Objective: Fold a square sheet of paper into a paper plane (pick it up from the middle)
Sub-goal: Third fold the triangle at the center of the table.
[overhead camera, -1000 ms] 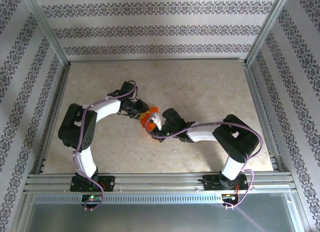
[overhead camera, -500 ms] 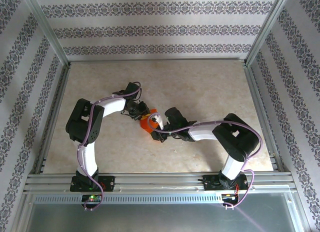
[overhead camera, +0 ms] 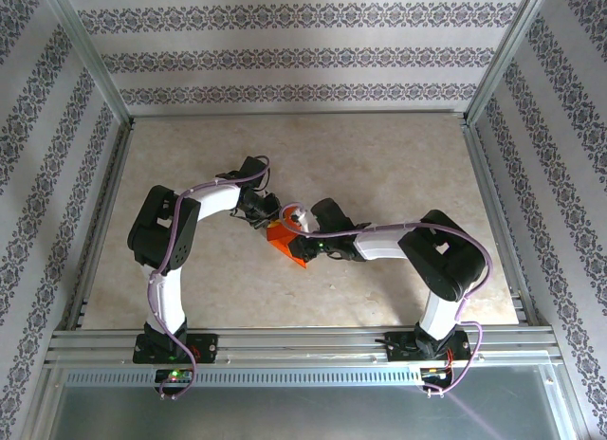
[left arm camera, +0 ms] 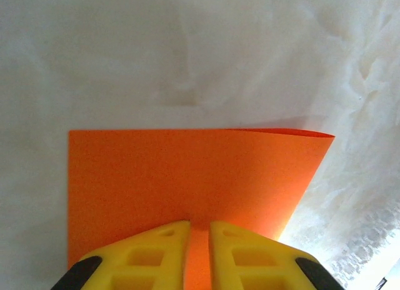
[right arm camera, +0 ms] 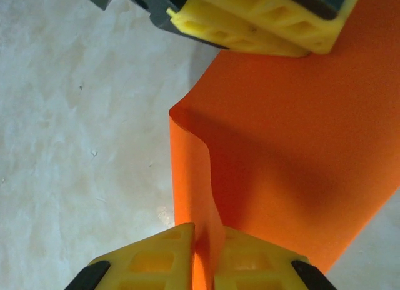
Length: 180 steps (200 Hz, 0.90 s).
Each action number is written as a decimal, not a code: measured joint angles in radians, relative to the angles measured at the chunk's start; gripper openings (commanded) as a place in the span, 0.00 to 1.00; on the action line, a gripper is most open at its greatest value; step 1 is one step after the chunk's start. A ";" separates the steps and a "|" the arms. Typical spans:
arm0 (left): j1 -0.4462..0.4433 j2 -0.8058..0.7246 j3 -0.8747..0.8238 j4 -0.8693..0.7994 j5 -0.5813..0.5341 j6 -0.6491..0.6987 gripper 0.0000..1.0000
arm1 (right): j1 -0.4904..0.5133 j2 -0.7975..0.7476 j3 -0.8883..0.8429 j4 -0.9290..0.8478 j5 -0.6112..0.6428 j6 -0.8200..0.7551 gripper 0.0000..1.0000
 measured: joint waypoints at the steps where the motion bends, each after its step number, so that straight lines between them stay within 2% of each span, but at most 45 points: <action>1: 0.000 0.000 0.000 0.000 0.000 0.000 0.17 | 0.000 0.000 0.001 -0.001 0.002 0.000 0.14; 180: -0.003 0.006 0.008 -0.004 0.000 0.003 0.17 | -0.006 0.033 0.067 -0.131 0.048 0.046 0.16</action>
